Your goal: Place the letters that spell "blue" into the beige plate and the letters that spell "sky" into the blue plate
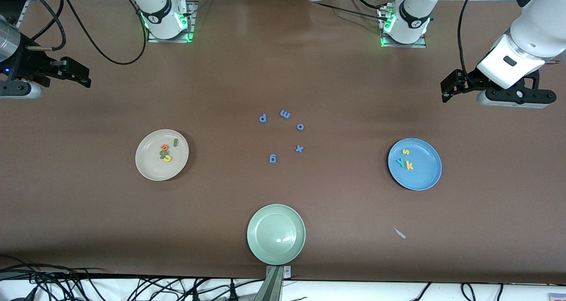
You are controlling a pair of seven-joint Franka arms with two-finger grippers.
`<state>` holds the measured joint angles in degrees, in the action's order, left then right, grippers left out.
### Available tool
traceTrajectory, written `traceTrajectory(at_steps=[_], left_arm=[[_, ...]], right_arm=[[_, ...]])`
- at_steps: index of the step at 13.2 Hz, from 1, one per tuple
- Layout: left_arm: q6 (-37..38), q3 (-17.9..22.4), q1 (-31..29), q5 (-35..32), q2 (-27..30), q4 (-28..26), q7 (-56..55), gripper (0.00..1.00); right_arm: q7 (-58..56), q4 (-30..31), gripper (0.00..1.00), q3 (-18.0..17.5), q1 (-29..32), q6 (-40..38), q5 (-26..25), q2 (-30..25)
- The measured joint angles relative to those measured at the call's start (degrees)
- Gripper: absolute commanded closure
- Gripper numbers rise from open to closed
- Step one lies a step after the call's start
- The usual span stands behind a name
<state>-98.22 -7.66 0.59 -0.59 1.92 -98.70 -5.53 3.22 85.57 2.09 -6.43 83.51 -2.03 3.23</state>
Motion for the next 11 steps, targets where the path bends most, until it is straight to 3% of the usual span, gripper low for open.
traceTrajectory(at_steps=[11], left_arm=[[0.03,0.0,0.0,0.0,0.0,0.0,0.0,0.0]], right_arm=[[0.0,-0.23,0.0,0.36,0.03,0.37,0.26,0.6]])
